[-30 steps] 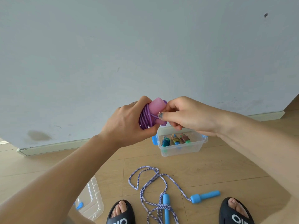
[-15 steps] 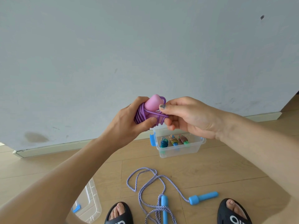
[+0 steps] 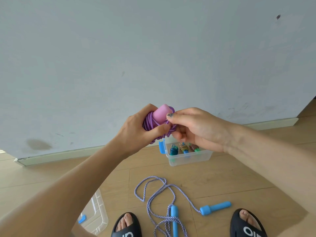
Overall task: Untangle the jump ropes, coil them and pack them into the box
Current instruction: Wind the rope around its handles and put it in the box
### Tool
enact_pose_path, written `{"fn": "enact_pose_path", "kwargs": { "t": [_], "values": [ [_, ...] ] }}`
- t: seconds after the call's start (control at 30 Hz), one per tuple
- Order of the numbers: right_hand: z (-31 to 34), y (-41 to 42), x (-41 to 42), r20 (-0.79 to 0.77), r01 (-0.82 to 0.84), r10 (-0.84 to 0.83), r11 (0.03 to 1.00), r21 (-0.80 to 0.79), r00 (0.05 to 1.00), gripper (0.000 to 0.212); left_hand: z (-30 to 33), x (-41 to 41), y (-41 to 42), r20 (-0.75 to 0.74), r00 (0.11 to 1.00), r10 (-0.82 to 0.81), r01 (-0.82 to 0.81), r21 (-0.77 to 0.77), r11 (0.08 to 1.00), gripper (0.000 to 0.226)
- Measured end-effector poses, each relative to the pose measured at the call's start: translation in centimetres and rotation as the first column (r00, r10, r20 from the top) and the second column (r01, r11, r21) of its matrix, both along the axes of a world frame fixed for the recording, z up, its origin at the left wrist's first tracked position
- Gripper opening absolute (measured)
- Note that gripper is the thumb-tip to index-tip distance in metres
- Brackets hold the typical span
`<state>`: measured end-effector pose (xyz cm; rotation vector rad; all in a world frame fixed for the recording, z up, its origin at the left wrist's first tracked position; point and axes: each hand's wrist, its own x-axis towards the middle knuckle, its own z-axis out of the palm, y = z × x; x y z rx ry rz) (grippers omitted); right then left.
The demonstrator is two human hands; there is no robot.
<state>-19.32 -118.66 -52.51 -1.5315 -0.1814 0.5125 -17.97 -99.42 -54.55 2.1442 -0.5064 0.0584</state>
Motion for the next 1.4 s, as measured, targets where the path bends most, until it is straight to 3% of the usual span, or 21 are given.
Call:
{"fn": "enact_pose_path", "kwargs": {
  "t": [0.13, 0.37, 0.4, 0.47, 0.53, 0.67, 0.8, 0.93, 1.03, 1.13, 1.2, 1.27, 1.4],
  "values": [
    [0.4, 0.5, -0.2, -0.032, 0.050, -0.049, 0.998, 0.023, 0.998, 0.032, 0.1, 0.1, 0.2, -0.025, 1.000, -0.017, 0.017, -0.029, 0.999, 0.034],
    [0.8, 1.0, 0.2, -0.301, 0.279, -0.179, 0.900, 0.335, 0.937, 0.038, 1.1, 0.4, -0.2, 0.021, 0.999, 0.033, -0.032, -0.079, 0.996, 0.026],
    [0.6, 0.8, 0.3, -0.229, 0.250, -0.191, 0.930, 0.268, 0.955, 0.034, 0.9, 0.5, -0.2, 0.033, 0.999, 0.029, -0.027, -0.061, 0.998, 0.028],
    [0.0, 0.2, 0.1, 0.070, 0.130, -0.123, 0.986, -0.104, 0.990, 0.038, 0.4, 0.5, 0.1, 0.045, 0.999, 0.020, -0.022, 0.030, 0.999, 0.035],
    [-0.4, -0.1, -0.1, 0.262, 0.102, 0.013, 0.903, -0.419, 0.965, 0.046, -0.3, 0.3, 0.3, 0.041, 0.999, 0.024, -0.028, 0.102, 0.994, 0.039],
    [-0.2, -0.3, -0.1, 0.285, 0.094, 0.074, 0.840, -0.534, 0.956, 0.049, -0.6, 0.4, 0.2, -0.008, 0.999, 0.045, -0.044, 0.092, 0.995, 0.025],
    [-0.2, 0.2, 0.2, 0.201, 0.165, -0.089, 0.901, -0.402, 0.976, 0.044, -0.5, 0.3, -0.7, -0.078, 0.995, 0.057, -0.058, -0.010, 0.998, 0.014],
    [0.2, 0.8, 0.9, -0.054, 0.339, -0.340, 0.940, -0.019, 0.939, 0.043, -0.2, 0.7, -1.6, -0.208, 0.973, 0.104, -0.143, -0.187, 0.972, 0.023],
    [0.3, 1.1, 1.6, -0.366, 0.518, -0.408, 0.808, 0.282, 0.836, 0.042, -0.2, 0.9, -2.6, -0.335, 0.939, 0.078, -0.194, -0.329, 0.924, 0.020],
    [-0.2, 1.3, 2.3, -0.512, 0.643, -0.434, 0.677, 0.358, 0.742, 0.041, -0.5, 0.9, -3.4, -0.373, 0.925, 0.078, -0.226, -0.371, 0.901, 0.015],
    [-1.2, 1.1, 3.1, -0.462, 0.619, -0.455, 0.721, 0.311, 0.761, 0.037, -1.0, 0.9, -3.8, -0.421, 0.902, 0.094, -0.273, -0.388, 0.880, 0.015],
    [-2.3, 0.5, 3.8, -0.335, 0.540, -0.471, 0.828, 0.151, 0.816, 0.031, -2.0, 0.5, -4.2, -0.507, 0.855, 0.110, -0.338, -0.383, 0.859, 0.017],
    [-4.8, -0.7, 5.1, -0.192, 0.370, -0.405, 0.908, -0.196, 0.894, 0.025, -4.7, 1.2, -4.8, -0.615, 0.769, 0.176, -0.351, -0.176, 0.920, 0.040]
  ]
}}
